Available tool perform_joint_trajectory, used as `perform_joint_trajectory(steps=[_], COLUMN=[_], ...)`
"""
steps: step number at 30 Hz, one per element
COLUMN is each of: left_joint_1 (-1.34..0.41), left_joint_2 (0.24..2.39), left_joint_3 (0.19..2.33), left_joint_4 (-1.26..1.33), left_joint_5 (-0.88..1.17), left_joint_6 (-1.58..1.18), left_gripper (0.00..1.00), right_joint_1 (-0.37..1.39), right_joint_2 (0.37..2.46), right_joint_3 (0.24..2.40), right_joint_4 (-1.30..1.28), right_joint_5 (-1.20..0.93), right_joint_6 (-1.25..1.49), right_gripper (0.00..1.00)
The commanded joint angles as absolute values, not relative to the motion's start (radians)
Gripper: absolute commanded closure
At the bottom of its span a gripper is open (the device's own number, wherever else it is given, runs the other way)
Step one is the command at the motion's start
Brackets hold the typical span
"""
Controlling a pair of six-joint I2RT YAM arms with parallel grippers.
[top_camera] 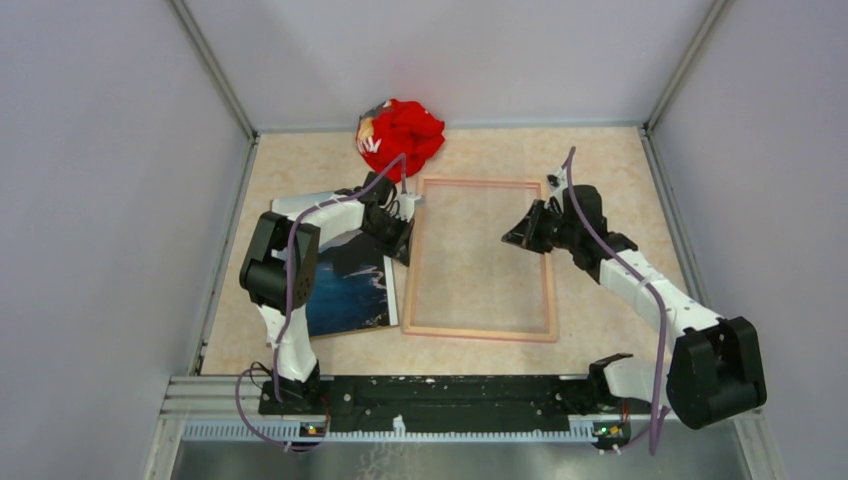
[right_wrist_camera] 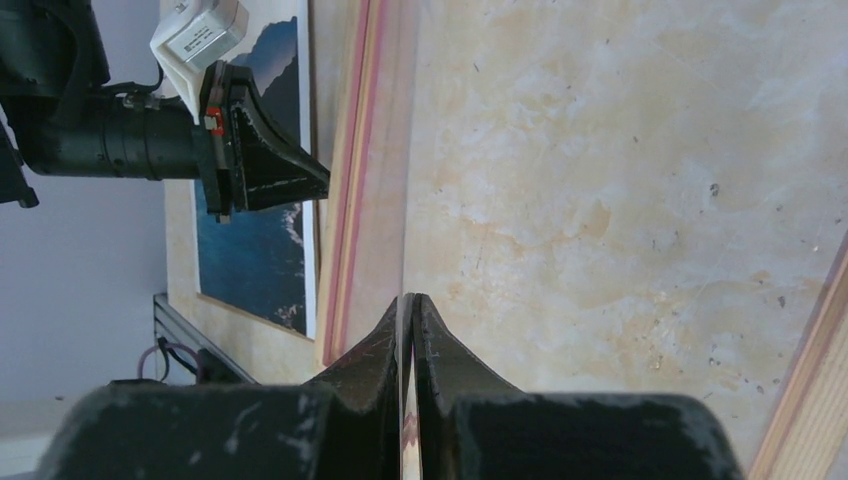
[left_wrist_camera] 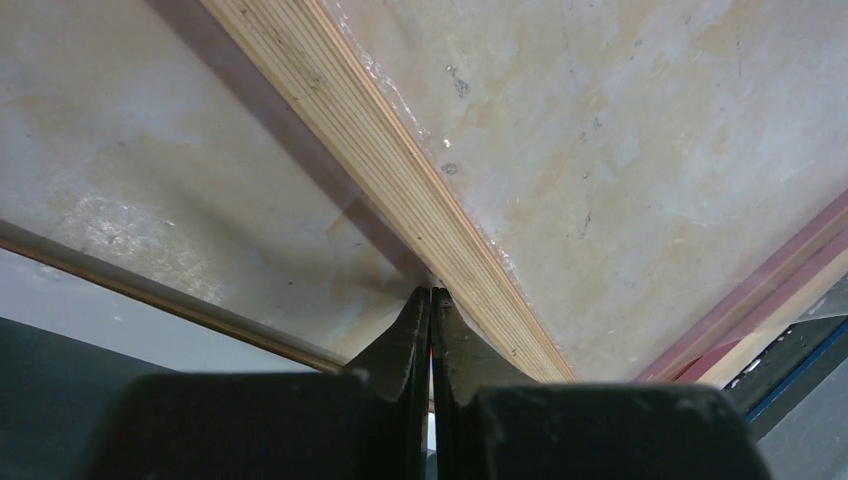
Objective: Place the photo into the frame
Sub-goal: Place the photo frame item in the photo frame.
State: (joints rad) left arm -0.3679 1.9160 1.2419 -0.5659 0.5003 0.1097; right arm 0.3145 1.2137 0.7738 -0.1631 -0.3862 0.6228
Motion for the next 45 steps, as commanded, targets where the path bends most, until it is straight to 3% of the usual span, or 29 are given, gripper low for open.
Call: perform_joint_trajectory(steps=[1,45], left_joint_1=[-0.376,-0.378], left_joint_2=[1.903,1.891], left_joint_3=[1.27,1.278], left_joint_4=[-0.559,-0.561], left_joint_5=[0.532,0.535], left_joint_6=[0.12,0.126], left_gripper=[0.95,0.98], right_joint_1=[0.335,0.401], right_joint_2=[1.22,1.234], right_joint_3=[0.773,0.776], right_joint_4=[-0.083,0.081], right_joint_5=[-0.419,-0.486], right_joint_6=[0.7,0.916], right_gripper=[0.99,0.98])
